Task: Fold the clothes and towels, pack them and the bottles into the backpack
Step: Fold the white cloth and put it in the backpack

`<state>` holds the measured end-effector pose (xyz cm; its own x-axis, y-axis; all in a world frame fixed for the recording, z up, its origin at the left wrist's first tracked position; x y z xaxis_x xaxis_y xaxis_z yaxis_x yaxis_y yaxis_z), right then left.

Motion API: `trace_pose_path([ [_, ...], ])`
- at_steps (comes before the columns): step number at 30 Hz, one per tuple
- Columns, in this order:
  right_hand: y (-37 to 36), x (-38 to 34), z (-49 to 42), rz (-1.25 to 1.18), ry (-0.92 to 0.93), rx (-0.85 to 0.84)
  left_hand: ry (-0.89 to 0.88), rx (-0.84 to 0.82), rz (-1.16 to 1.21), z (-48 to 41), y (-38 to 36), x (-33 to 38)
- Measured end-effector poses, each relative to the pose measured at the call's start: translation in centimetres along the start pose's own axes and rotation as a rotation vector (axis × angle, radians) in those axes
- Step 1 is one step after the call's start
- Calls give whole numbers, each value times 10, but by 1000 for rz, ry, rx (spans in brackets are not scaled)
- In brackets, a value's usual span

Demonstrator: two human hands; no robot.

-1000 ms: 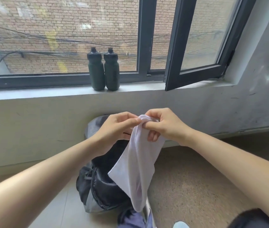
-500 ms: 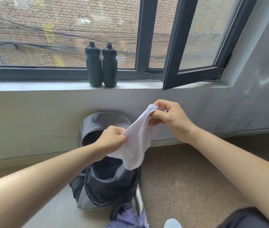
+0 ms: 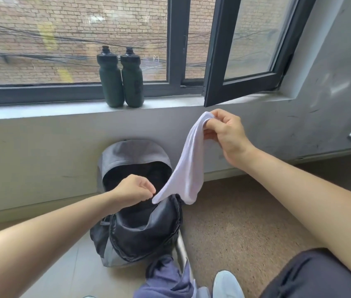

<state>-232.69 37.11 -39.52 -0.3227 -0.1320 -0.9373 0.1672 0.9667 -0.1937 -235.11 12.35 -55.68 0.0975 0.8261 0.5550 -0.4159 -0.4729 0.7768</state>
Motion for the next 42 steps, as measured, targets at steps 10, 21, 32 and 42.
trace_pose_path([
  [10, 5, -6, 3, 164, 90, 113, -220, 264, 136, 29, -5, 78],
  [21, 2, -18, 3, 241, 173, 225, -253, 210, 251, 20, -15, 80],
  [32, 3, -28, 4, 269, 229, 321, -202, 413, 76, 10, 2, 80],
  [42, 65, -2, -9, 167, 58, 548, -460, 496, -304, 20, 16, 77],
])
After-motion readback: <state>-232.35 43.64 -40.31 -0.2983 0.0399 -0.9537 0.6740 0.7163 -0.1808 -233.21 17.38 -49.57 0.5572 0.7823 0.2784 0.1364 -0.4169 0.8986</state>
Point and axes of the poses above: each hand's wrist, its own z-axis away from the middle knuckle, its own y-axis out of the back of the hand, x = y × z, the point moved 8 cm from there along -z, towards the middle knuckle, and after that the axes turned 15 degrees about -z, right-handed, at the moved point
